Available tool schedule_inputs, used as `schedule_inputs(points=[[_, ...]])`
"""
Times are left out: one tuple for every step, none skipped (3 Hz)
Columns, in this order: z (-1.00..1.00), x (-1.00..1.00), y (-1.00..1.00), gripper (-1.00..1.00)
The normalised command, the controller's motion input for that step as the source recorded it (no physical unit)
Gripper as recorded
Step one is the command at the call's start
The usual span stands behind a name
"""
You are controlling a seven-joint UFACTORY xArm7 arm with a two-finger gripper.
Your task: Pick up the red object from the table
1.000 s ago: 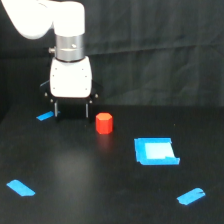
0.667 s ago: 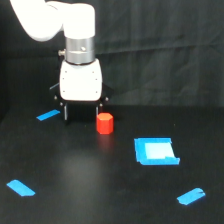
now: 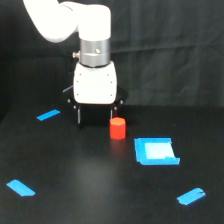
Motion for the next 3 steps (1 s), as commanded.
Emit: schedule_inputs(points=[[-0.28,0.47,-0.27,0.77],[-0.23,0.4,-0.28,0.88],[-0.24,0.3,-0.33,0.9]])
